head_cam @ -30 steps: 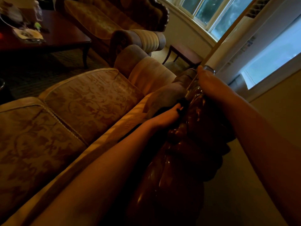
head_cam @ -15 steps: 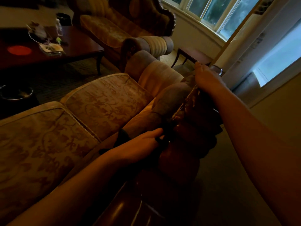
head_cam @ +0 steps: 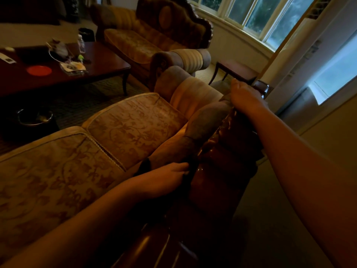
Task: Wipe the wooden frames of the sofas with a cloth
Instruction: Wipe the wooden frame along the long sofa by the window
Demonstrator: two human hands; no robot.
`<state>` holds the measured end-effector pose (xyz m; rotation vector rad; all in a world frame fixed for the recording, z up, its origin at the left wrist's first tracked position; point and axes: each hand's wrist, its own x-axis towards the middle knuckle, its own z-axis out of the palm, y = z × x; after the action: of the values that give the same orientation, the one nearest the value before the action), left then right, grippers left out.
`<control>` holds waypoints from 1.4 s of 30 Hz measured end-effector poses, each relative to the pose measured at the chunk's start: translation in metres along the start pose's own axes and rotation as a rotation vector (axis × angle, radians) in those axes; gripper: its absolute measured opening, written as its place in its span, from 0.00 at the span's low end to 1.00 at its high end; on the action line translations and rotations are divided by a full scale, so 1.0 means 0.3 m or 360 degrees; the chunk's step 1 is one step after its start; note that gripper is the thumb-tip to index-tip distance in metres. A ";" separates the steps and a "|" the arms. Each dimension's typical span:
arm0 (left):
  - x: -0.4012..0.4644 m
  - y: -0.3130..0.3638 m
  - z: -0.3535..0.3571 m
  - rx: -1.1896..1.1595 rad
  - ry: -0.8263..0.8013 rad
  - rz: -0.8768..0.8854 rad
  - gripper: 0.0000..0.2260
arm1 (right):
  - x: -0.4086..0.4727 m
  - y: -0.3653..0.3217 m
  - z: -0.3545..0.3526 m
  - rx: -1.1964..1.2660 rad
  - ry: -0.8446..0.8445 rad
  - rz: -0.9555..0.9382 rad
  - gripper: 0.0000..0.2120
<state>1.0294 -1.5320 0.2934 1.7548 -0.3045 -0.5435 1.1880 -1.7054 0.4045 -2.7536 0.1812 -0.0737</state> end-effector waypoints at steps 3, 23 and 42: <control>-0.053 -0.037 -0.016 -0.0079 -0.0131 -0.0133 0.10 | 0.001 0.004 -0.001 -0.0025 -0.0006 -0.0017 0.24; 0.132 -0.010 0.018 0.0237 -0.0074 -0.0103 0.14 | 0.042 0.014 0.013 -0.0086 0.0019 -0.0031 0.26; 0.061 0.018 0.009 0.0122 -0.0092 -0.0212 0.19 | -0.028 0.010 0.034 -0.0323 0.0572 -0.0388 0.19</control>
<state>1.0441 -1.5444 0.2945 1.8451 -0.2527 -0.6873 1.1801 -1.7032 0.3936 -2.9281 -0.0580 -0.6501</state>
